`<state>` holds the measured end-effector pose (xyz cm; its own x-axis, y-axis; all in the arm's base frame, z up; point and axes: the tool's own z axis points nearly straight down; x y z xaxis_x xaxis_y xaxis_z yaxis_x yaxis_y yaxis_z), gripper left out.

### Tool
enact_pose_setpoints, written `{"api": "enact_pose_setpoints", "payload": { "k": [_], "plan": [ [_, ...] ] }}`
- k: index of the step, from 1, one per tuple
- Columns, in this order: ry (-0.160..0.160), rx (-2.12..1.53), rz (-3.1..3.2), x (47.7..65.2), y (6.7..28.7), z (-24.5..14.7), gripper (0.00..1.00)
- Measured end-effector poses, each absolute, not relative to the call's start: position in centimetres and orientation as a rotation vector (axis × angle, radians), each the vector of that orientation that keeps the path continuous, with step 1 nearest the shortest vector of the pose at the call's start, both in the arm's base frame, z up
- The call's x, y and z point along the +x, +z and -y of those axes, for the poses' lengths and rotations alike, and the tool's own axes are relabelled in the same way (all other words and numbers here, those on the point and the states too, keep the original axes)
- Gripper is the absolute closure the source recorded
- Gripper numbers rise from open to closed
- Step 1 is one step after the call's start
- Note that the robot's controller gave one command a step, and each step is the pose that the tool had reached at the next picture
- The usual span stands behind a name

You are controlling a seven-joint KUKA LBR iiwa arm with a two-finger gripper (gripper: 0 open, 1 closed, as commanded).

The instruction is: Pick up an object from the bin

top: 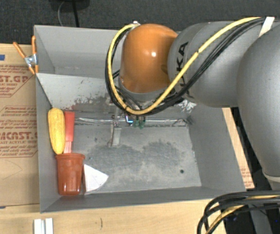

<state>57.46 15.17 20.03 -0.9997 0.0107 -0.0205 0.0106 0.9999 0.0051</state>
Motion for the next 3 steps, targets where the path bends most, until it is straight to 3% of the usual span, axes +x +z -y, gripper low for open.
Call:
{"api": "enact_pose_setpoints", "payload": {
  "k": [1,2,3],
  "plan": [
    [-0.003,-0.005,-3.156,56.0,21.2,-15.8,0.0],
    [0.007,-0.126,-3.115,54.4,24.7,-15.7,0.0],
    [0.006,-0.125,-3.127,53.6,19.0,-16.1,0.0]
  ]
}}
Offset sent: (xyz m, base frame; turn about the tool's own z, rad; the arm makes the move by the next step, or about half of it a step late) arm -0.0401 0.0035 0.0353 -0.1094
